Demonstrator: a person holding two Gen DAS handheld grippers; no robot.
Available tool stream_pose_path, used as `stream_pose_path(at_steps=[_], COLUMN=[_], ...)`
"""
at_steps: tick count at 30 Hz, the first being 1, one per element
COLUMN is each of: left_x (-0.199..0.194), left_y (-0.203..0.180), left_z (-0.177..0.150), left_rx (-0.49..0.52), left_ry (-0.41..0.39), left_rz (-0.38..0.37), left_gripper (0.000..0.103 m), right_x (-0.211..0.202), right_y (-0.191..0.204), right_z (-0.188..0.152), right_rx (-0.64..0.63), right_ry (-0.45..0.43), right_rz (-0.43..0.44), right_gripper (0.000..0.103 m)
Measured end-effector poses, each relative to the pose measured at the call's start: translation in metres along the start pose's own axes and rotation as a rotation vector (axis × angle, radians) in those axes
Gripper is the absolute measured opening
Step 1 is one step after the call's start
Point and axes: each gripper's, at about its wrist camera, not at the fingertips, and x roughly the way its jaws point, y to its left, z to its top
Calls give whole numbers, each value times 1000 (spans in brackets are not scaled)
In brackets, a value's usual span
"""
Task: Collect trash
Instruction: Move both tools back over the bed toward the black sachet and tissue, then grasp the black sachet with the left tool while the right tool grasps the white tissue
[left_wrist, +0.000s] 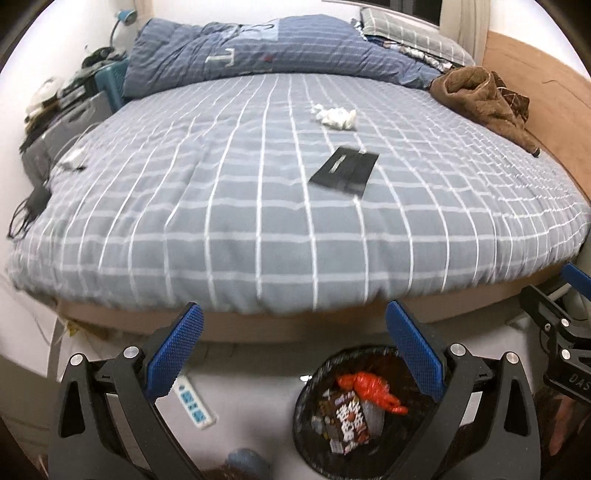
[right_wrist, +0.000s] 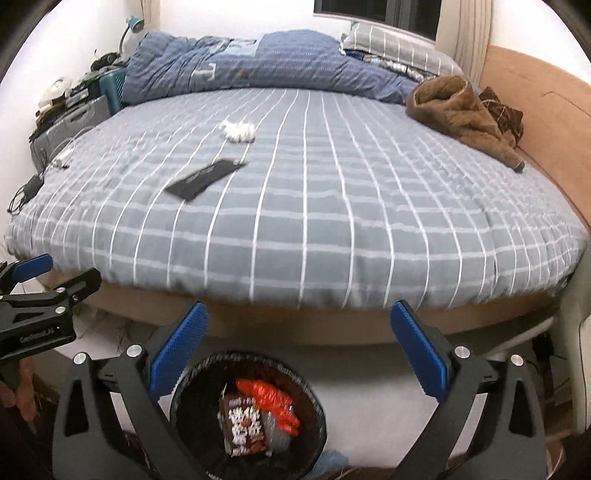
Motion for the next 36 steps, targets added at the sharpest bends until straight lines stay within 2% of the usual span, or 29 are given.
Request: stream_pose_path(at_steps=[8,16,25,30,33,34,36], left_x=[35,79,129,151,158,159,161], left_y=[-21,-32,-36,-34,-35,-36,-37], left_z=[45,86,116,128,134,135,138], left_rx=[50,81,106,99,110,121,132], left_ry=[-9,5,68,108,125,131,141], left_rz=[-28,-29,-53,-89,-112,-119,-121], left_gripper=[97,97,96,87,71,62,58], right_x=[25,55,86,103,114,117,125], right_y=[-23,-33,-30,-28,-24,-23,-18], right_z=[37,69,101,118,126,127,133], right_rx=[24,48,18,8,4,3,-5], right_ry=[-26,-25,-27,-24,-18,-16,-11], right_rz=[-10,18,30,34,33,34,33], right_gripper=[95,95,95,95,95,95,95])
